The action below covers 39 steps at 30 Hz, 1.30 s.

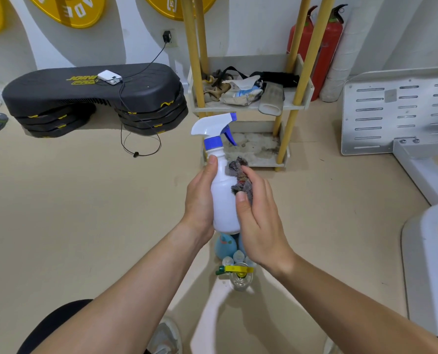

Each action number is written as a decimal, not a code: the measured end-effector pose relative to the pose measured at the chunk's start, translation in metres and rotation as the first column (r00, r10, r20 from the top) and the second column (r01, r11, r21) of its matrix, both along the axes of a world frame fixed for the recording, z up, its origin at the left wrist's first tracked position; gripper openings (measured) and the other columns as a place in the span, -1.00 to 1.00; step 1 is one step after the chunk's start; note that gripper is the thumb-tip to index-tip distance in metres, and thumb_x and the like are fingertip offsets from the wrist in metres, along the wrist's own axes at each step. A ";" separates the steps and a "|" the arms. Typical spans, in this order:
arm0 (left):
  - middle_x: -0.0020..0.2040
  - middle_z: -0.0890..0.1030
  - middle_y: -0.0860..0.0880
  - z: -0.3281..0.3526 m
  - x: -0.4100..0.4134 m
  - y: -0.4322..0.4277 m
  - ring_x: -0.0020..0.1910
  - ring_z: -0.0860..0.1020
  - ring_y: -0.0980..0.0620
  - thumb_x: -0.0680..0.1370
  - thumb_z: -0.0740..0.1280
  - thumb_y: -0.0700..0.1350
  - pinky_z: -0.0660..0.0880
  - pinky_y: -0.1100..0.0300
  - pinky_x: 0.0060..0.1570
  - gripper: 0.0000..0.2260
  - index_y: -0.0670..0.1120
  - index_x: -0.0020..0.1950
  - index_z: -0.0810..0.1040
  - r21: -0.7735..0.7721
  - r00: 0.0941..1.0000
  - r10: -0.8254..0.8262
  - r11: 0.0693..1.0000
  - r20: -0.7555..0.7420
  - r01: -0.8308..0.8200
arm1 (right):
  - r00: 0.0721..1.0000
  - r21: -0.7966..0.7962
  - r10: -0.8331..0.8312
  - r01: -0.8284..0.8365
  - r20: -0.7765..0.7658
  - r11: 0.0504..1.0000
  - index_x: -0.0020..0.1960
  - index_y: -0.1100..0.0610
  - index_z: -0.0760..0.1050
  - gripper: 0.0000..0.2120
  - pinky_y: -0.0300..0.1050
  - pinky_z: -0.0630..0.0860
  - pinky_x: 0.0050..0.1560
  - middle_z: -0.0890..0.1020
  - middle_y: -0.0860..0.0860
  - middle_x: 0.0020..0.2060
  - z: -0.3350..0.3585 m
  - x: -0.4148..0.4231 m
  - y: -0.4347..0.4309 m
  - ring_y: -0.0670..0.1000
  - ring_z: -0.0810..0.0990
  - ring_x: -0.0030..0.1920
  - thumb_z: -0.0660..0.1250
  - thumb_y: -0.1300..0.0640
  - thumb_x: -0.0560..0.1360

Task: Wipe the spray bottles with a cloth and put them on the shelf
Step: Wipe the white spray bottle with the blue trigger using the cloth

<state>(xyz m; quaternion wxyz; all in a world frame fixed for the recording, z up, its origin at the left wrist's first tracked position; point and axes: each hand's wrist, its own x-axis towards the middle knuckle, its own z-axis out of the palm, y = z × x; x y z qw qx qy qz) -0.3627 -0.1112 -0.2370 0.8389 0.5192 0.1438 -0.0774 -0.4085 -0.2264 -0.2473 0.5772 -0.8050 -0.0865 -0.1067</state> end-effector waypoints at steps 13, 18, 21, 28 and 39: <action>0.06 0.74 -0.08 0.003 -0.024 -0.024 0.09 0.69 -0.10 0.71 0.14 0.07 0.57 -0.02 0.11 -0.66 -0.01 0.15 0.68 0.243 0.988 -0.154 0.960 0.029 0.143 | 0.884 -0.162 -0.166 0.258 0.436 0.952 0.48 0.22 0.39 -0.56 0.04 0.28 0.53 0.33 0.25 0.44 0.027 0.018 -0.010 0.18 0.28 0.52 0.27 0.30 0.61; -0.04 0.74 -0.07 0.005 -0.026 -0.028 -0.05 0.70 -0.01 0.68 0.18 -0.08 0.57 0.06 -0.03 -0.72 -0.13 0.06 0.67 0.344 0.988 -0.139 0.933 0.070 0.106 | 0.873 -0.349 -0.056 0.252 0.485 0.903 0.47 0.20 0.44 -0.57 -0.11 0.09 0.58 0.36 0.21 0.50 0.019 0.023 -0.015 0.23 0.19 0.58 0.30 0.27 0.61; -0.11 0.74 -0.02 0.004 -0.024 -0.023 -0.12 0.69 0.04 0.66 0.18 -0.17 0.58 0.19 -0.15 -0.72 -0.05 -0.04 0.69 0.333 0.990 -0.115 0.939 0.078 0.082 | 0.870 -0.378 -0.021 0.235 0.492 0.896 0.37 0.21 0.55 -0.65 -0.07 0.25 0.54 0.46 0.16 0.45 0.008 0.017 -0.012 0.18 0.33 0.53 0.30 0.25 0.60; 0.00 0.73 -0.11 0.002 -0.015 -0.017 0.01 0.70 -0.05 0.67 0.20 -0.03 0.58 0.18 -0.09 -0.72 -0.06 0.05 0.70 0.177 0.997 -0.048 0.984 0.059 0.037 | 0.875 -0.348 -0.046 0.239 0.482 0.907 0.24 0.22 0.64 -0.73 -0.02 0.46 0.36 0.60 0.15 0.29 0.004 0.009 -0.008 0.16 0.56 0.31 0.34 0.25 0.57; -0.02 0.64 -0.08 0.002 -0.017 -0.017 -0.10 0.61 0.08 0.65 0.22 -0.06 0.51 0.20 -0.10 -0.73 -0.22 0.20 0.53 0.404 0.983 -0.182 0.899 -0.003 0.167 | 0.972 -0.090 -0.187 0.201 0.142 0.976 0.20 0.12 0.67 -0.73 -0.49 0.33 0.24 0.54 0.03 0.19 0.014 0.009 -0.020 -0.20 0.50 0.16 0.39 0.27 0.52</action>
